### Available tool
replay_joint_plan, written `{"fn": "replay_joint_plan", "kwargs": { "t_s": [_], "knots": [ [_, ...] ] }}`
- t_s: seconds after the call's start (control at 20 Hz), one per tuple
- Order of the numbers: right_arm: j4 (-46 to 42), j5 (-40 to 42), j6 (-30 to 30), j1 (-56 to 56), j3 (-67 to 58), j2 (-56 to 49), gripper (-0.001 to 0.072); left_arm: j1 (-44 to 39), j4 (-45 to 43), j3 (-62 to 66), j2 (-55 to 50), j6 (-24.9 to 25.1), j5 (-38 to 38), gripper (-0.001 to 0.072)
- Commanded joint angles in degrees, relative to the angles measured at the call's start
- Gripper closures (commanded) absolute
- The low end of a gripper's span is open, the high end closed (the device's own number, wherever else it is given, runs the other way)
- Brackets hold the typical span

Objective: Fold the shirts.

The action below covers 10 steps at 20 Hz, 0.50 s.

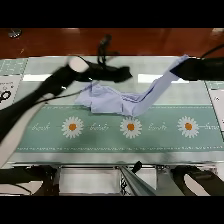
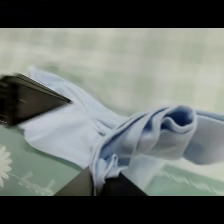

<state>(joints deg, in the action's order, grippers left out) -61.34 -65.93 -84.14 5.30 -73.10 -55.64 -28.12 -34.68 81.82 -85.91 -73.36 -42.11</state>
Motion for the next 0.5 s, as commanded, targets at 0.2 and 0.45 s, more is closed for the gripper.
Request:
{"fn": "replay_joint_plan", "kwargs": {
  "t_s": [0.2, 0.45],
  "knots": [
    [3.0, 21.6, -2.9, 21.0, 0.0, -17.2, 0.0692, 22.2, -12.5, 0.0, 29.6, 0.0, -13.0, 0.0684],
    [7.7, 38.7, -2.7, 33.9, 0.0, -30.8, 0.0691, 29.4, -12.6, 0.0, 40.3, -2.3, -29.7, 0.0684]
  ]
}}
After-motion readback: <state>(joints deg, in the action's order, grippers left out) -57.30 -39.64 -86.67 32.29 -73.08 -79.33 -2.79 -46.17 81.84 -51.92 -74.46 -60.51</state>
